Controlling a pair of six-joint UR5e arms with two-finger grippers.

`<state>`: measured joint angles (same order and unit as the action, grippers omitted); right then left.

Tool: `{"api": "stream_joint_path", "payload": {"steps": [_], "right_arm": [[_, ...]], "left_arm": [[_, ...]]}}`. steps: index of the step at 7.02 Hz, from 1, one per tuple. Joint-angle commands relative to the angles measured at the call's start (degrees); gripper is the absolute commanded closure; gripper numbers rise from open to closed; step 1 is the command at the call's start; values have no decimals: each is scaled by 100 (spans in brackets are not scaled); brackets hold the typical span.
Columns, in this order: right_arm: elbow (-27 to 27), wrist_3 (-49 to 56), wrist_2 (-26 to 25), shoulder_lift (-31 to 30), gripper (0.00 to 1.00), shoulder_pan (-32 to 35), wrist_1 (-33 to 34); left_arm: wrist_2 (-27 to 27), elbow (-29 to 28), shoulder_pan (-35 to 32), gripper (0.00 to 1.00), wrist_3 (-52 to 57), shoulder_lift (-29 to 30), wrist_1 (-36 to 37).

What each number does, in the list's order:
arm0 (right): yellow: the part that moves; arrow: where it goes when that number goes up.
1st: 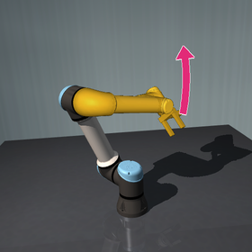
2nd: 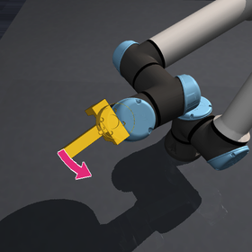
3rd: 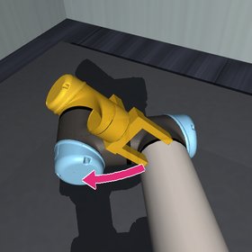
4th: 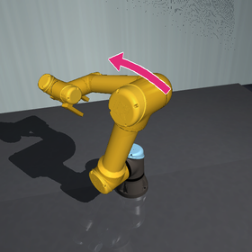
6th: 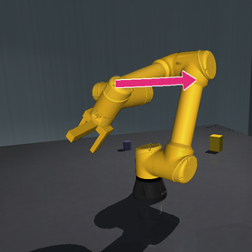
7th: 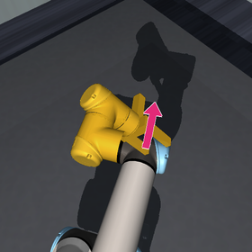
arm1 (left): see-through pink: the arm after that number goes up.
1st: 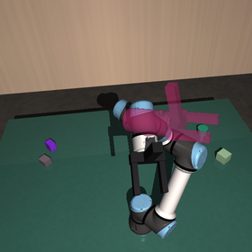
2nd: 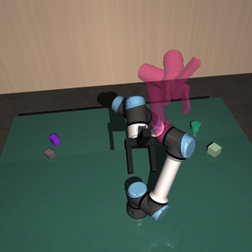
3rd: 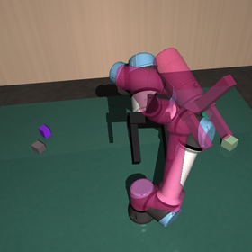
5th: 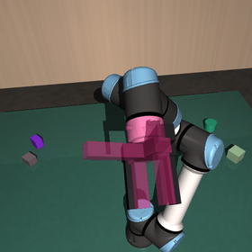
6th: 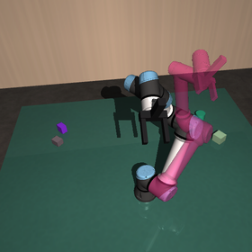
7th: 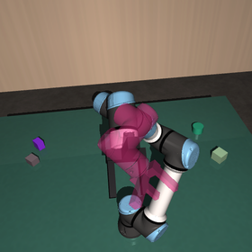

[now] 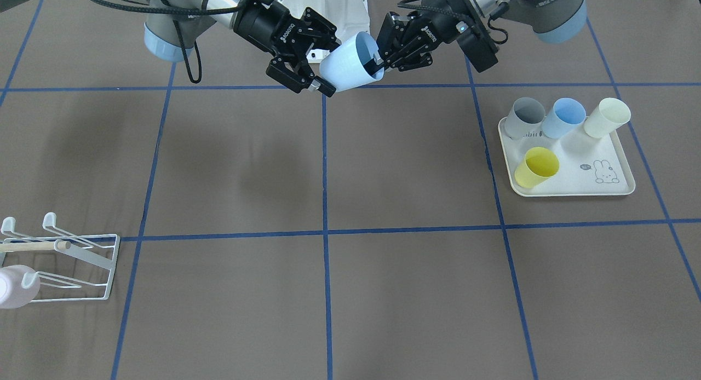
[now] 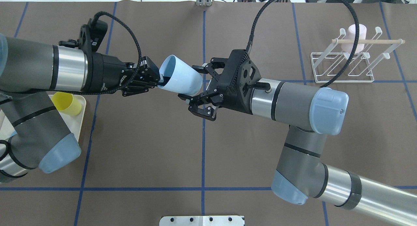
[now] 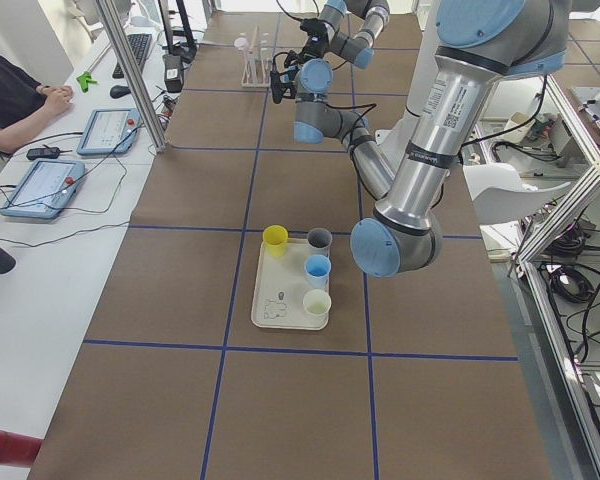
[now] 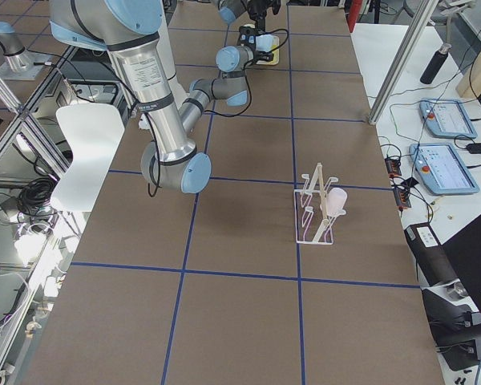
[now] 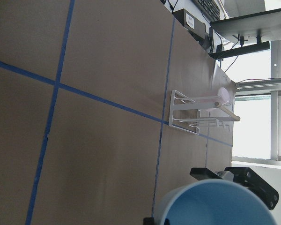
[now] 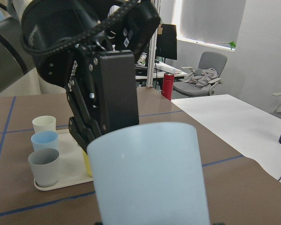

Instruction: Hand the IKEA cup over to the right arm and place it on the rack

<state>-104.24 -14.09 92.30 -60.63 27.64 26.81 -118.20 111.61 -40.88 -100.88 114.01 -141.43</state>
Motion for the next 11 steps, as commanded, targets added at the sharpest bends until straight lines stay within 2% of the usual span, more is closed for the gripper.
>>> {"api": "stream_joint_path", "payload": {"steps": [1,2,3,6,7,9,11], "right_arm": [[0,20,-1,8,31,-5,9],[0,20,-10,16,32,-5,9],[9,20,-10,17,32,-5,9],[0,204,-27,17,32,30,9],[0,214,-19,-1,33,83,9],[-8,240,42,-62,36,328,192],[-183,423,78,-63,43,758,1347]], "left_arm": [[-1,-43,1,81,7,16,-16],[-1,-52,1,27,24,16,-7],[34,-43,-8,0,111,34,1],[-27,-43,-349,0,462,-10,167],[-115,-34,-524,0,942,-19,508],[-884,18,-1173,0,1664,-237,871],[-1895,53,-2191,0,2621,-772,872]]}}
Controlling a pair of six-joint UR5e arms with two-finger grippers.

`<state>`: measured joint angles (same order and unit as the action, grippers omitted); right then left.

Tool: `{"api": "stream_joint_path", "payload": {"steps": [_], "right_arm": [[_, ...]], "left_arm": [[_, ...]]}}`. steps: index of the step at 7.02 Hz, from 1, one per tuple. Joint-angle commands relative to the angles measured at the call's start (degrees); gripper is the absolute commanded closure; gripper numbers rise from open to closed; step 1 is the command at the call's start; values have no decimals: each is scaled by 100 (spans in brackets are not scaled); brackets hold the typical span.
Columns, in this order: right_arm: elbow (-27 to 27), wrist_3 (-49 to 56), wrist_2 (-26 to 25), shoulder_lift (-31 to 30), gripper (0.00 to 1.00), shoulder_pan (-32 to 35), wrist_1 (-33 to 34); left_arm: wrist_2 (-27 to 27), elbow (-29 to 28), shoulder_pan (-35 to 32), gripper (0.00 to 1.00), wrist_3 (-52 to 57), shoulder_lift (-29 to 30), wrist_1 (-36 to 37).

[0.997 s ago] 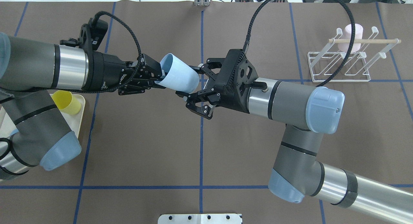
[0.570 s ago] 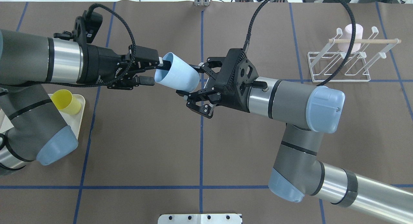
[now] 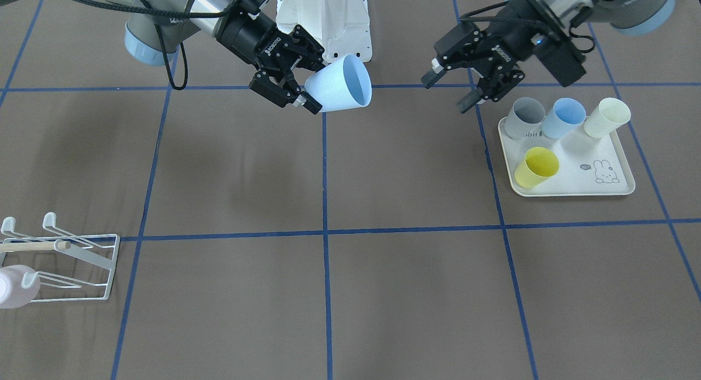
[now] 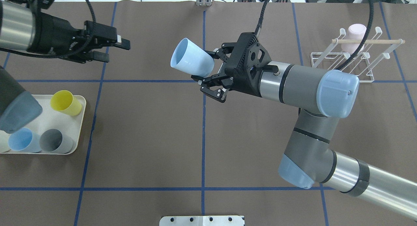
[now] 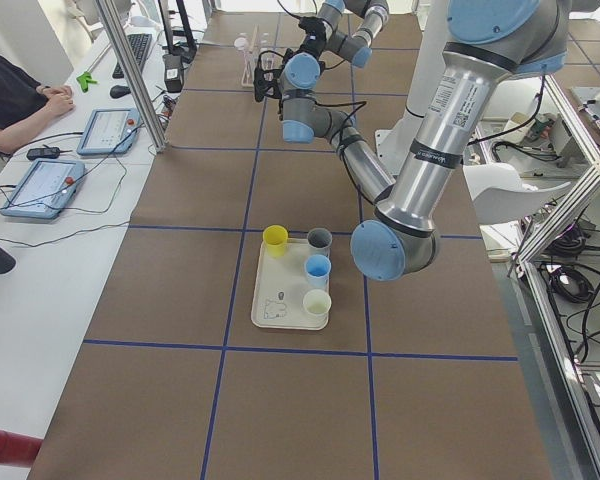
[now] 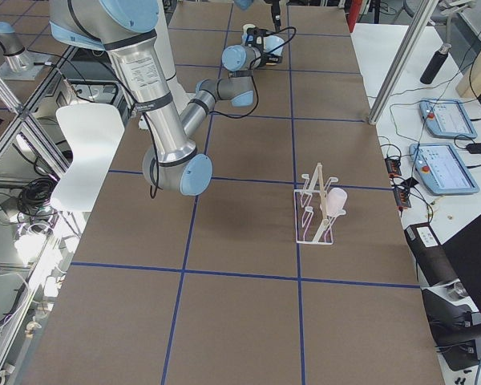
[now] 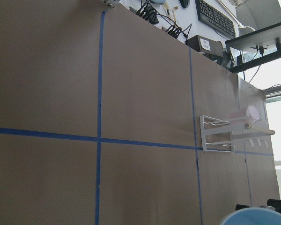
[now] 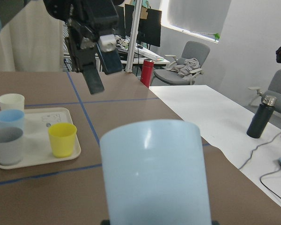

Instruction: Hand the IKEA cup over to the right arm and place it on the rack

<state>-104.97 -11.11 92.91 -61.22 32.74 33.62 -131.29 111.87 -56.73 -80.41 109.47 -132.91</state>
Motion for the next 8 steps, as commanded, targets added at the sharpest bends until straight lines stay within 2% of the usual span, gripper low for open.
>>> {"api": "stream_joint_path", "payload": {"steps": [1,2,3,4,5,7,8], "right_arm": [[-389,544,16,-4,47,433,1664],[-627,1166,16,13,49,670,2614],[-699,1703,-1,39,49,959,3267],[-726,2475,-10,83,49,1336,4117],[-700,3596,-45,75,49,1575,4500],[-674,5392,-141,31,51,2260,5361],[-621,6592,-577,13,52,2472,5635]], "left_arm": [[-869,36,-1090,0,1275,-712,20],[-872,10,-1329,0,1961,-1030,20],[-846,-42,-1593,0,2907,-1398,64],[-819,-43,-2048,0,4213,-1637,586],[-810,-17,-2453,0,5392,-1735,1348],[-802,-235,-2973,0,6402,-1780,1645],[-810,-210,-2984,0,6432,-1884,1646]]}}
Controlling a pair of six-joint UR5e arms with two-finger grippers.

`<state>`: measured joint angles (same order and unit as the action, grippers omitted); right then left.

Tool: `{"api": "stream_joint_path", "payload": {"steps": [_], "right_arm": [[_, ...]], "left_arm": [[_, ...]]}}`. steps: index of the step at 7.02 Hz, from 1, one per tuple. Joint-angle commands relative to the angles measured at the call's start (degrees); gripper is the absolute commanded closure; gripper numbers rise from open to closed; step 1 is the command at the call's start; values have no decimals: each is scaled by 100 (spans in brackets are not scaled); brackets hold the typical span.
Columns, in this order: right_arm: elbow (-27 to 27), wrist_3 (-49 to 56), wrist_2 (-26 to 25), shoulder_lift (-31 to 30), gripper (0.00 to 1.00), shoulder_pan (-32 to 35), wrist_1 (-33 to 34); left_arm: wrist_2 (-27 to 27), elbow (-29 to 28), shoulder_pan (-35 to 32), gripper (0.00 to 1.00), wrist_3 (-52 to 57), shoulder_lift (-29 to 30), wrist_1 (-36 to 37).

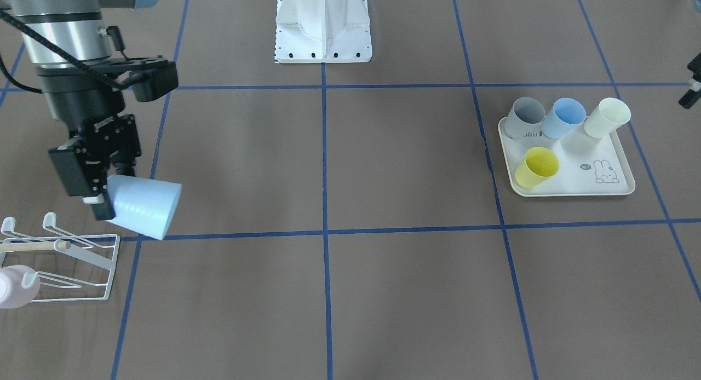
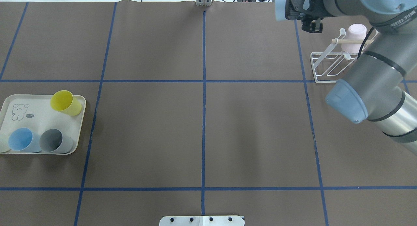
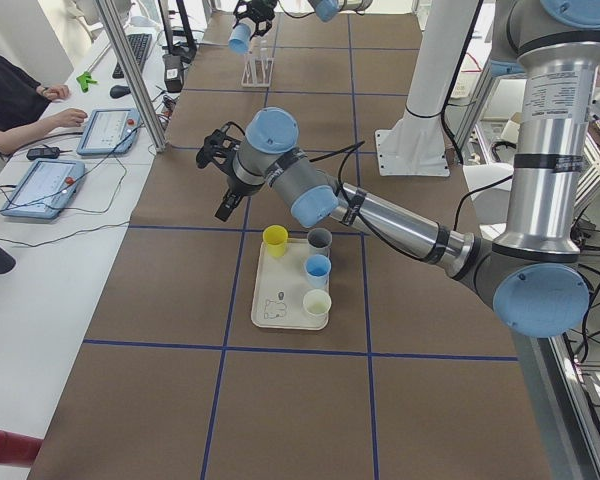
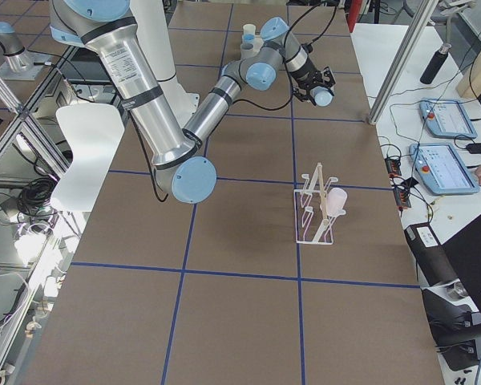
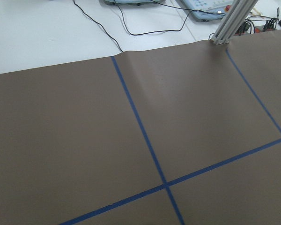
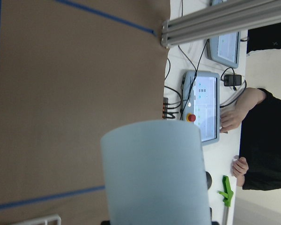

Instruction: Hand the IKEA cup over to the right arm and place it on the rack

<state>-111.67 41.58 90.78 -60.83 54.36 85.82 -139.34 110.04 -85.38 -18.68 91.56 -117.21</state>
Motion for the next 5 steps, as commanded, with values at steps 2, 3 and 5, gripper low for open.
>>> {"api": "stream_joint_path", "payload": {"steps": [2,3,5], "right_arm": [[329,3052,-1305,-314,51,373,427],[565,3093,-1526,-550,51,356,375],[751,3102,-1651,-701,51,277,252]], "left_arm": [[-49,8,-119,0,260,-190,58],[-49,8,-119,0,260,-208,49],[-49,8,-128,0,260,-208,49]]}}
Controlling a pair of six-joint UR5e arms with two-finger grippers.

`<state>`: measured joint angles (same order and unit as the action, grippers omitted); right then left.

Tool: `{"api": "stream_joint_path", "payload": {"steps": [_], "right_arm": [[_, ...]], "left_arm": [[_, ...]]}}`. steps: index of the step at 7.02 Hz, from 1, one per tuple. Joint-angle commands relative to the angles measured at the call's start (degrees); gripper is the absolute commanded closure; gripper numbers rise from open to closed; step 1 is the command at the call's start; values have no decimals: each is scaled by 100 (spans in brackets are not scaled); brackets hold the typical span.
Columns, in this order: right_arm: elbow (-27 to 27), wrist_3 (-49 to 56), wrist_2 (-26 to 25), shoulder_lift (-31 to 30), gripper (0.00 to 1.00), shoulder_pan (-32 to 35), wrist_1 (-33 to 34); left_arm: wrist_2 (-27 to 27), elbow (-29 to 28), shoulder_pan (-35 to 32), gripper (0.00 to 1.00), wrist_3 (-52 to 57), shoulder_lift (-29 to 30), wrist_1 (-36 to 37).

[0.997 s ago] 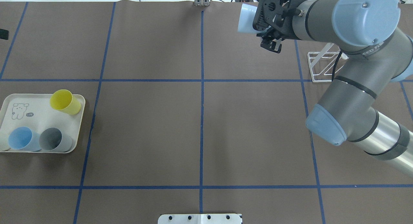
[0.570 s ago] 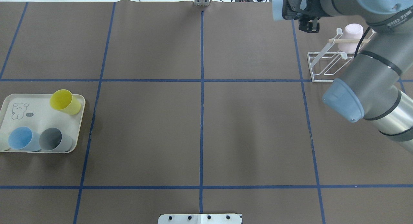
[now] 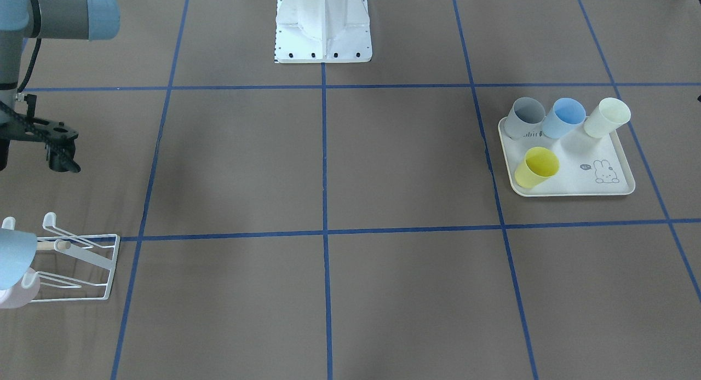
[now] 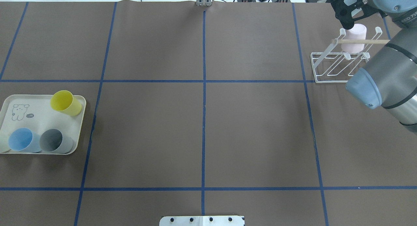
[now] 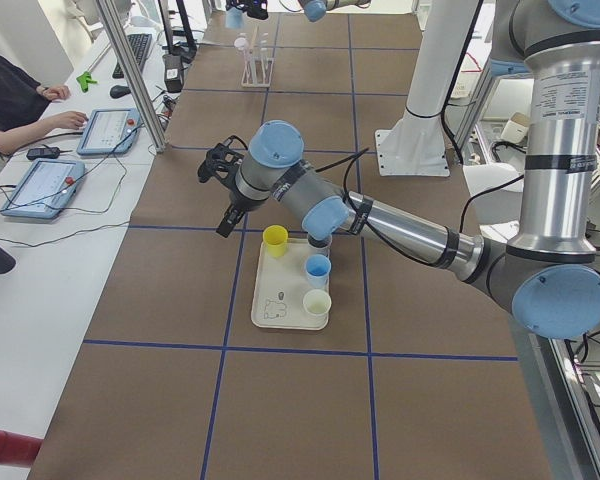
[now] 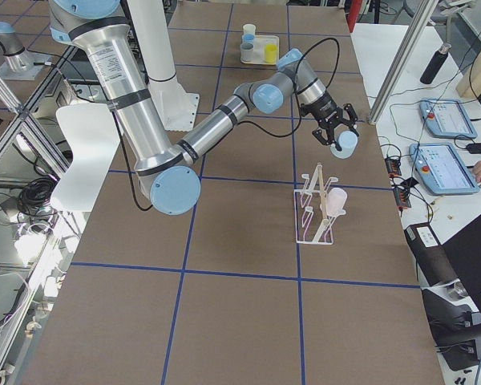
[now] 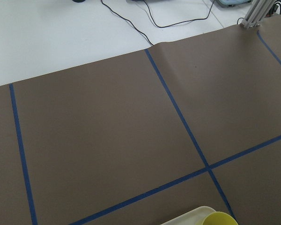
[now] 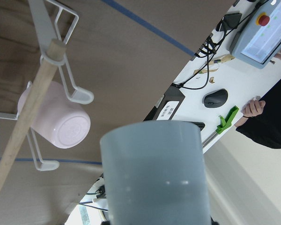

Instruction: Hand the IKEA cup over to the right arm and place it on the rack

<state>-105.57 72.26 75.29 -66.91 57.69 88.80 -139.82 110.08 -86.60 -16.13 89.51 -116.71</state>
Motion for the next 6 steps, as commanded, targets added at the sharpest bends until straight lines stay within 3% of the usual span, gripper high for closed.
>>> {"api": "stream_joint_path", "payload": {"steps": [1,4,6], "right_arm": [[299,8,-206,-94,51,-178,-152],[782,-1,-277,-147,50,-311,-591],[801,-44,-286,-191,49,-363,-618]], "left_arm": [[-1,-4,3,0,-4,5,-1],[-10,4,3,0,-4,5,-1],[-19,4,3,0,-13,-4,-1]]}}
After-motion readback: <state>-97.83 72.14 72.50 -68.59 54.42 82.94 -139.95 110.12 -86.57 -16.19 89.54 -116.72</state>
